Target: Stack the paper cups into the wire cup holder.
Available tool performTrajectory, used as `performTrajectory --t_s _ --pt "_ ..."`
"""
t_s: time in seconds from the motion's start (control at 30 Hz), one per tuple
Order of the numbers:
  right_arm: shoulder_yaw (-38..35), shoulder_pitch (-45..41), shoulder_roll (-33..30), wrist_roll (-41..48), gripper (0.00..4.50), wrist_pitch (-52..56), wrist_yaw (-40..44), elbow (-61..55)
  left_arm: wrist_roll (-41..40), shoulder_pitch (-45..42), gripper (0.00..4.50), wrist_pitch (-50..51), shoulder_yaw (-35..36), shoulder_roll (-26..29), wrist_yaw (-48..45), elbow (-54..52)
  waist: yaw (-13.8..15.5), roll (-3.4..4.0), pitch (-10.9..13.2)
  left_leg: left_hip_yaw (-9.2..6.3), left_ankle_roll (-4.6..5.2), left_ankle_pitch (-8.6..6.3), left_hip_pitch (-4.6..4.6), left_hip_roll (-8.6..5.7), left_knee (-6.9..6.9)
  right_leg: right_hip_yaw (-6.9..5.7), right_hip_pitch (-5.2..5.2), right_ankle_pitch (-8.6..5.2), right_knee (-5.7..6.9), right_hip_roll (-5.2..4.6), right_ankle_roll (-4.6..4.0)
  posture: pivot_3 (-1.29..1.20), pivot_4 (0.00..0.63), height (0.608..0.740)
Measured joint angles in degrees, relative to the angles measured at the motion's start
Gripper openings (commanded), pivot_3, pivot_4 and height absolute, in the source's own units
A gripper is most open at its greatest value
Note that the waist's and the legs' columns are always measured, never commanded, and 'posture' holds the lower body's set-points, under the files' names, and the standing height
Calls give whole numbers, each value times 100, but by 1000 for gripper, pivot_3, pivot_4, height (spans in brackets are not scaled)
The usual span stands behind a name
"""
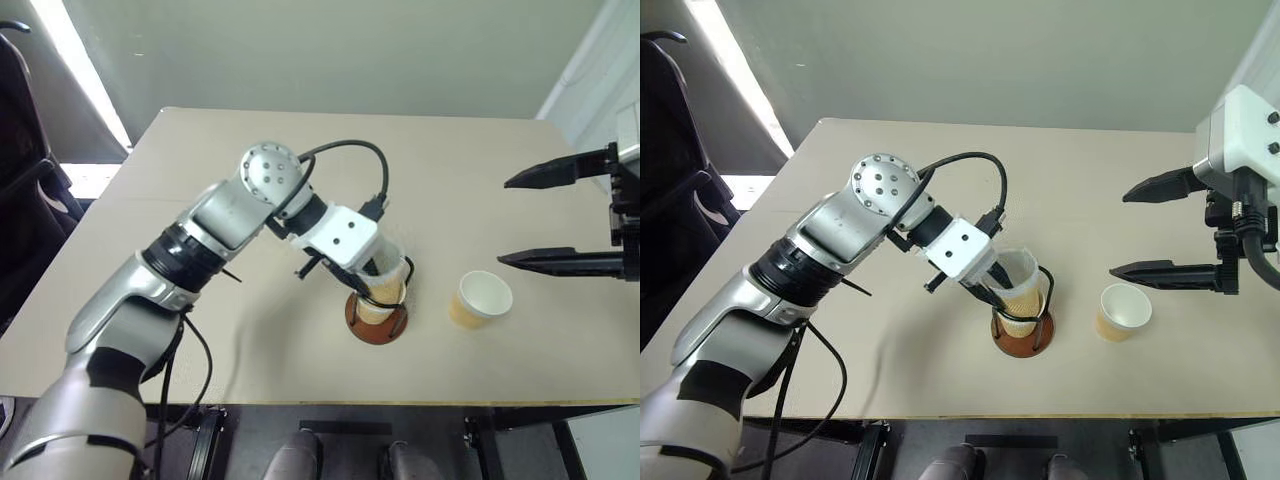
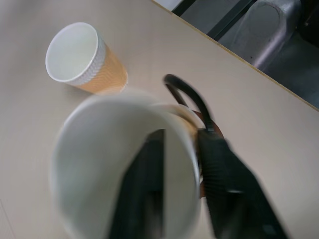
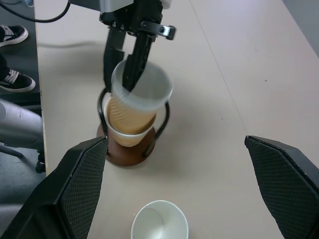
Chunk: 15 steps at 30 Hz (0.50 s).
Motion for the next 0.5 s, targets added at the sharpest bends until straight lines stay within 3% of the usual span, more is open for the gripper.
performTrajectory --t_s 0.23,0.5 --pt "0 37 0 -5 4500 -49 -7 6 -100 0 4401 219 145 -2 -10 -4 4 0 0 0 1 0 -1 0 3 0 1 0 0 0 2 0 150 740" --pt "-42 480 20 -306 4500 -386 -72 49 -354 -52 4459 864 899 -208 -8 121 11 0 0 1 3 -2 -2 0 10 1 2 2 1 0 5 0 150 740"
